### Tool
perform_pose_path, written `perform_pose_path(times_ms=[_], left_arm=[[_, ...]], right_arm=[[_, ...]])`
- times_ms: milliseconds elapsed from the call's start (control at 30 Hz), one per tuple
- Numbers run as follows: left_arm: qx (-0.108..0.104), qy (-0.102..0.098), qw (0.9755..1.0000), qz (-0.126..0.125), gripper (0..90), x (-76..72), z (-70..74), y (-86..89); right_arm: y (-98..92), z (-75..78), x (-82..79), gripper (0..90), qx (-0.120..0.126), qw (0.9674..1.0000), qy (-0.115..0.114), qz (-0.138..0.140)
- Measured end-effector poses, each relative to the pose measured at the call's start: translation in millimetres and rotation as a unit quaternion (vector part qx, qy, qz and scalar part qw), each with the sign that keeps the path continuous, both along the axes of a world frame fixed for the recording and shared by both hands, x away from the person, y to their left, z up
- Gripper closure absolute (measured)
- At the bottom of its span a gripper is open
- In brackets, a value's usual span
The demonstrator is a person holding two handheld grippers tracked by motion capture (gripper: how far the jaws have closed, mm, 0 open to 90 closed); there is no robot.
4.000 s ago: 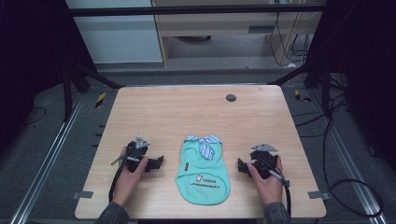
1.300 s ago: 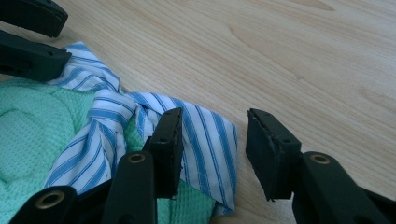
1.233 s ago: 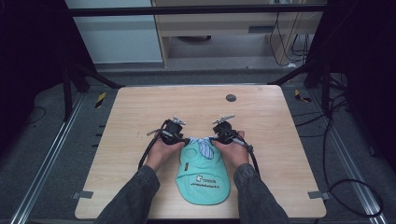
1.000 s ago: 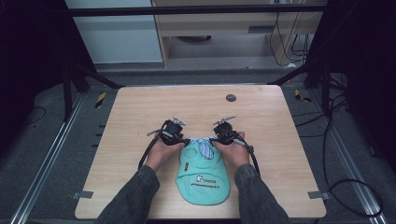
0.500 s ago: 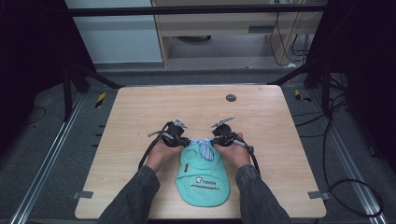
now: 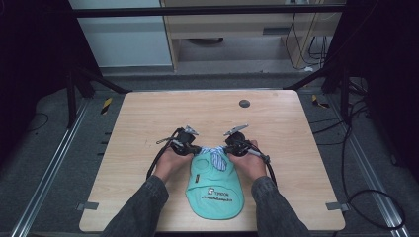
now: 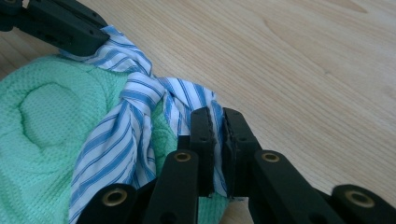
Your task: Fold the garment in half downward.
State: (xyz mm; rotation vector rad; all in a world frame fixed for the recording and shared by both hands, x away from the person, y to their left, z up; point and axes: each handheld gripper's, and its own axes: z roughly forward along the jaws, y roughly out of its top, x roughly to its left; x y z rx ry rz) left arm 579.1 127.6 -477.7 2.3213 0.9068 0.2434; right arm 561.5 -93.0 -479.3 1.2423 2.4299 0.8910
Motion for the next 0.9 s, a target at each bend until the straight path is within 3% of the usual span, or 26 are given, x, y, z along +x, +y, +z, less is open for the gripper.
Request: perform_pose_path(times_ms=[500,900], left_arm=[[-0.001,-0.035,0.9992,-0.021,87.9,-6.6,32.4,-1.8],[0.006,-0.057,0.9977,-0.037,88.0,-9.2,53.3,-2.3]], right_arm=[[-10.0,29.4,-18.6,83.8,0.023,0.9981,-0.052,0.023],[-14.2,45.7,-22.4,83.9,0.016,0.9960,-0.078,0.040]])
